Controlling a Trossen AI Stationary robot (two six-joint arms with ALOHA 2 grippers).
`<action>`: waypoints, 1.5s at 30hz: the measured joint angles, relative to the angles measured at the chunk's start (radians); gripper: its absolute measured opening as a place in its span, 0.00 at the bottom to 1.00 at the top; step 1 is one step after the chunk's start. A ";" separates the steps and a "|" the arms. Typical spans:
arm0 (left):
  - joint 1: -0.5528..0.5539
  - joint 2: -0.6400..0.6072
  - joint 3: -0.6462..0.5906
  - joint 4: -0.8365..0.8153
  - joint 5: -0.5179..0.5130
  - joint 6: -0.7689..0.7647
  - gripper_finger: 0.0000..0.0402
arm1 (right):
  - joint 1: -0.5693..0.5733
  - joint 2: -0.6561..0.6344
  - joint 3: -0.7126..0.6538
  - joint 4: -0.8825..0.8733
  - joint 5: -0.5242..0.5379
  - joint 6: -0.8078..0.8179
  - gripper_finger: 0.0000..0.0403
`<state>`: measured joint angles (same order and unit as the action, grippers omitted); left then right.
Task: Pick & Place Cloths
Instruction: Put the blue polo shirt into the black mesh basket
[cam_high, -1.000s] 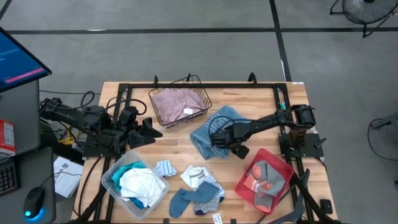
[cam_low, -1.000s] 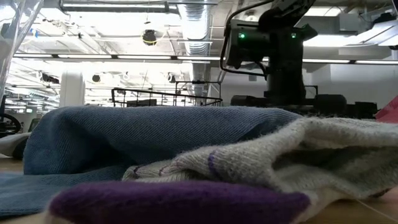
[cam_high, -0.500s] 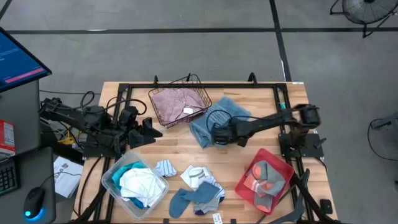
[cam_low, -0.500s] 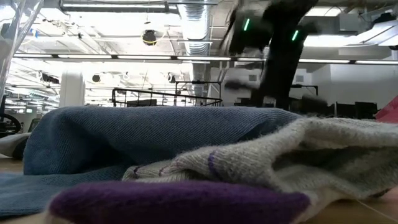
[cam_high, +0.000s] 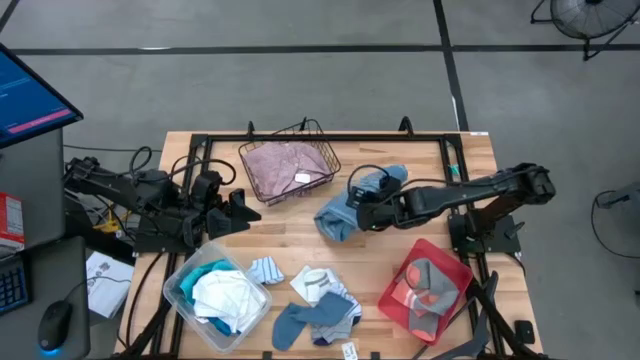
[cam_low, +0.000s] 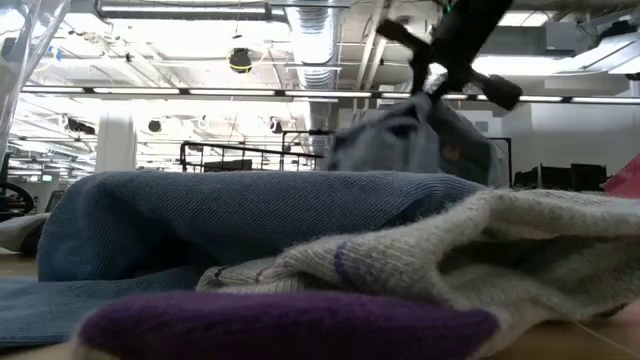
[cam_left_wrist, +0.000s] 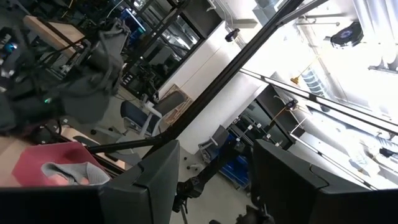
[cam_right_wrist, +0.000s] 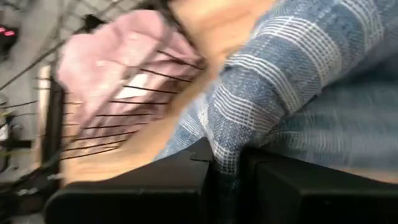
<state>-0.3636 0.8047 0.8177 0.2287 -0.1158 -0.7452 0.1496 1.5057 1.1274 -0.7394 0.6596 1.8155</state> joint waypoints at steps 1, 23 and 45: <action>0.000 0.000 0.000 0.000 0.000 0.000 0.48 | -0.001 -0.002 0.018 0.001 0.008 -0.029 0.03; -0.001 -0.034 -0.001 0.008 0.017 -0.021 0.48 | -0.205 0.414 0.800 0.328 -0.037 -0.907 0.03; -0.004 -0.114 0.000 0.006 0.017 -0.022 0.48 | -0.274 0.698 0.895 0.414 0.233 -0.893 0.03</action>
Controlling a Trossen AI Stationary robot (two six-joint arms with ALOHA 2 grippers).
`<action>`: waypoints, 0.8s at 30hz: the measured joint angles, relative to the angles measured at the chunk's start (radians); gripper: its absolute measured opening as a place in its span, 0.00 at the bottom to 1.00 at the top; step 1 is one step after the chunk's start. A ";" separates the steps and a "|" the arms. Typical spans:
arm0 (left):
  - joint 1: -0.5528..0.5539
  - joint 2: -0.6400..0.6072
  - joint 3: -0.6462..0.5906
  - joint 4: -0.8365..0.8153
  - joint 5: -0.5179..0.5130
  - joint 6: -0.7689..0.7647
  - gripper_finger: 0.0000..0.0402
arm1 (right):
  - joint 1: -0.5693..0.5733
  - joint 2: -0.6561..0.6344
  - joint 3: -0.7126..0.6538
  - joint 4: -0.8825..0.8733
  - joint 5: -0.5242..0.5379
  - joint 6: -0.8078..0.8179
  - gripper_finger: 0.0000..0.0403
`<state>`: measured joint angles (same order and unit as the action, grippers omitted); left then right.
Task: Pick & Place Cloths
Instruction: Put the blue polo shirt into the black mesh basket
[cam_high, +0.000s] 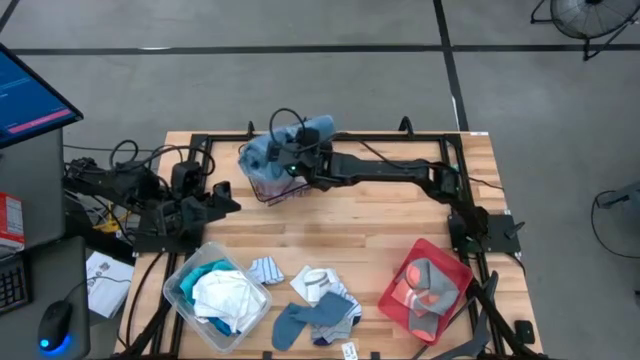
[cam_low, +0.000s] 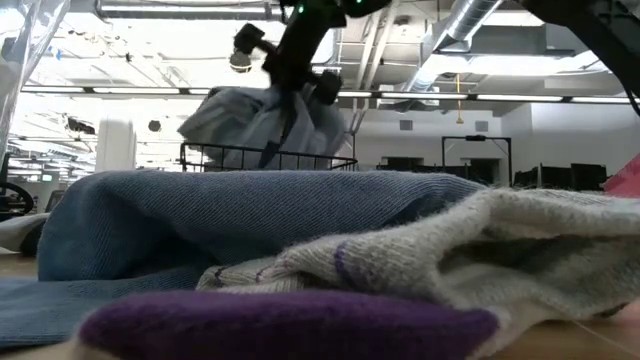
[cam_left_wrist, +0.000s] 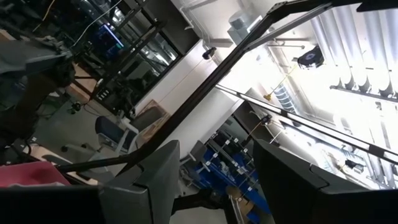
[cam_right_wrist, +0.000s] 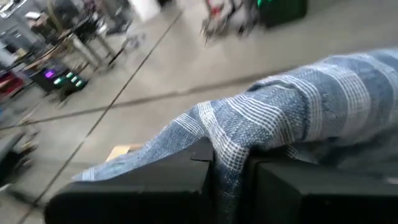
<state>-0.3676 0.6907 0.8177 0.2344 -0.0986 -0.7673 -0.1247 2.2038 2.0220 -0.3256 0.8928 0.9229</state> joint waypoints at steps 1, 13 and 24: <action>0.000 0.000 0.000 -0.001 0.000 0.000 0.48 | 0.000 -0.011 0.000 0.000 0.028 -0.030 0.03; 0.000 0.004 0.000 -0.008 0.000 0.000 0.48 | 0.003 0.058 0.000 0.016 -0.063 0.036 0.05; 0.000 0.004 0.000 -0.010 0.019 0.002 0.48 | 0.027 0.062 0.000 -0.027 -0.266 -0.099 0.18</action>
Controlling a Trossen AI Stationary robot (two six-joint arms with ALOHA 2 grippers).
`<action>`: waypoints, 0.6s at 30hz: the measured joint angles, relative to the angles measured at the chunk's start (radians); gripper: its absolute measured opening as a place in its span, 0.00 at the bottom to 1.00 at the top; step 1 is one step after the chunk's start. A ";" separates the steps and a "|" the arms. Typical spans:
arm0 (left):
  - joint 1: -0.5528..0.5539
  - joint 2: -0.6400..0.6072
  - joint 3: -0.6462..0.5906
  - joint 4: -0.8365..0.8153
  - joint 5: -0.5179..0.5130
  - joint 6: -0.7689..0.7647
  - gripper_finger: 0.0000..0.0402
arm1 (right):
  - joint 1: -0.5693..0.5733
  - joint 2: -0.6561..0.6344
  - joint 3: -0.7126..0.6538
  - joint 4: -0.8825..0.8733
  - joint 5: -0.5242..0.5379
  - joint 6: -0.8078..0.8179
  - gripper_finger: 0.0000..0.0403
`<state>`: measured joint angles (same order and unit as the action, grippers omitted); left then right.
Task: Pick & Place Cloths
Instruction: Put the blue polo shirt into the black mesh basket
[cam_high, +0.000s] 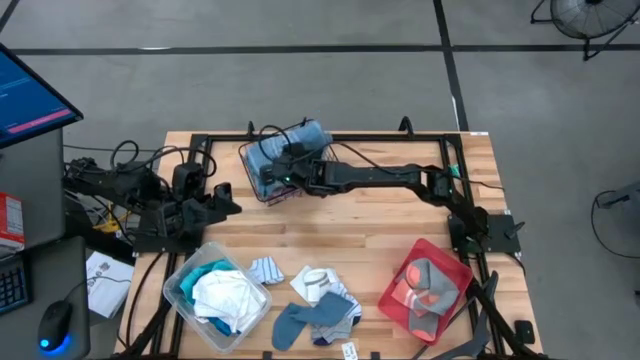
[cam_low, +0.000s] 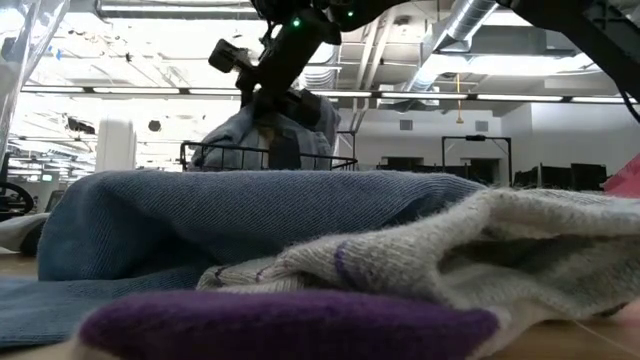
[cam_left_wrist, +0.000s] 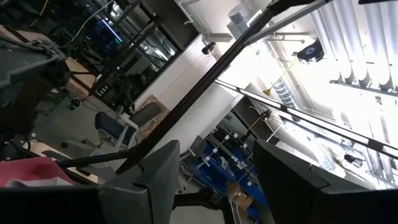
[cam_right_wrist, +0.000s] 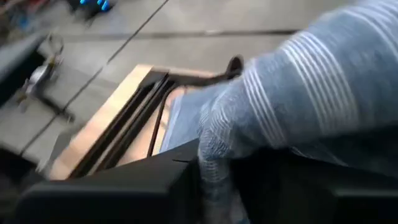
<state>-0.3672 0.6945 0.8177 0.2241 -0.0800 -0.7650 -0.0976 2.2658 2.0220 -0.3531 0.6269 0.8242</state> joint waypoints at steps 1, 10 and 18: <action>0.000 0.000 0.000 0.000 0.000 0.000 0.48 | -0.003 0.000 0.000 -0.002 -0.031 -0.021 0.22; 0.000 0.000 0.000 -0.047 0.007 0.002 0.48 | -0.003 -0.066 -0.002 -0.159 -0.213 -0.163 0.62; 0.019 0.034 0.000 -0.239 -0.137 0.134 0.48 | -0.015 -0.167 -0.002 -0.417 -0.316 -0.189 0.75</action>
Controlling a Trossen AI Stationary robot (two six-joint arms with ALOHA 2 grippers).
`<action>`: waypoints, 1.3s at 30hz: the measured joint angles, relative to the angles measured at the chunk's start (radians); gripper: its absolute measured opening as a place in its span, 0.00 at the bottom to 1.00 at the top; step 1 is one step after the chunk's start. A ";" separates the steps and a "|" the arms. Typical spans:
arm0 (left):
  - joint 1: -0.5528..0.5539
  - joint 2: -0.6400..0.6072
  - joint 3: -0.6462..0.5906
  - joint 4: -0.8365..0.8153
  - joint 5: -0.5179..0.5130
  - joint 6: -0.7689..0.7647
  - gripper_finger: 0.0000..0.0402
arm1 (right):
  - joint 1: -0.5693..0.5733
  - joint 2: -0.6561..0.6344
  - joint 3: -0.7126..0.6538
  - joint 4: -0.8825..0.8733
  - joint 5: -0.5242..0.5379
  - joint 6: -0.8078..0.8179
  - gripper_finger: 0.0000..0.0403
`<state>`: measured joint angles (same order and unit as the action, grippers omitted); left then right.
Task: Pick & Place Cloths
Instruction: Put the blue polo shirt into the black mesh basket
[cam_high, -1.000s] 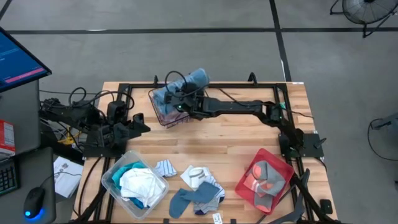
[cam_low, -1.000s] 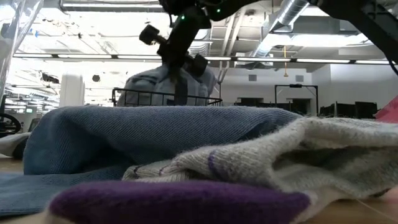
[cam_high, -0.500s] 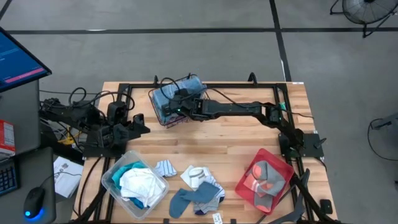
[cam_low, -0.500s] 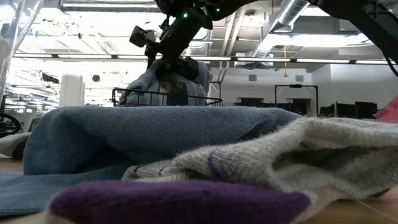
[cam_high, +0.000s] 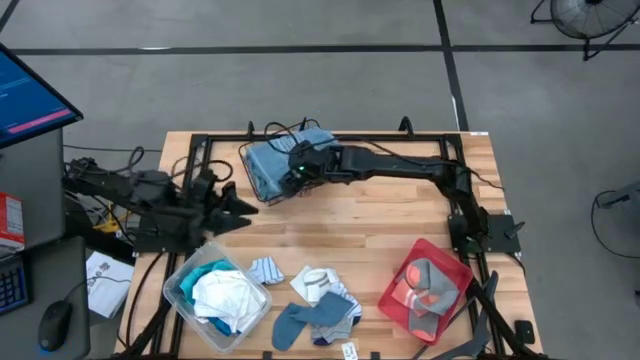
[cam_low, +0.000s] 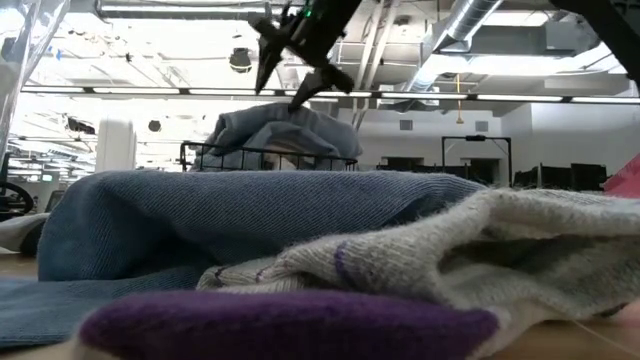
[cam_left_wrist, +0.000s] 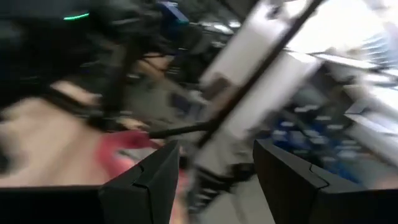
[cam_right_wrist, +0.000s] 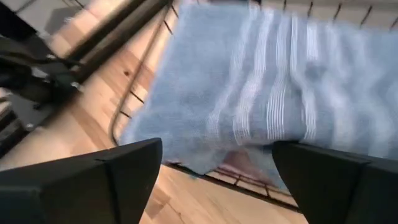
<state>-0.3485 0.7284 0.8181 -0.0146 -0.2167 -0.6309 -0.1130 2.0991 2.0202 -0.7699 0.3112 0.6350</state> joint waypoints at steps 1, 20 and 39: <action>0.009 0.005 0.000 -0.020 -0.031 0.020 0.48 | 0.001 -0.013 0.002 0.001 0.000 -0.018 0.75; 0.445 0.528 0.001 0.024 -0.029 0.151 0.22 | 0.154 -0.426 0.003 -0.334 0.102 -0.079 0.75; 0.677 0.742 0.048 0.031 -0.017 0.133 0.00 | 0.330 -0.459 0.002 -0.375 0.227 0.002 0.75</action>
<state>0.3286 1.4707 0.8665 0.0167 -0.2339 -0.4979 0.2169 1.6405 2.0224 -1.1450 0.5379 0.6374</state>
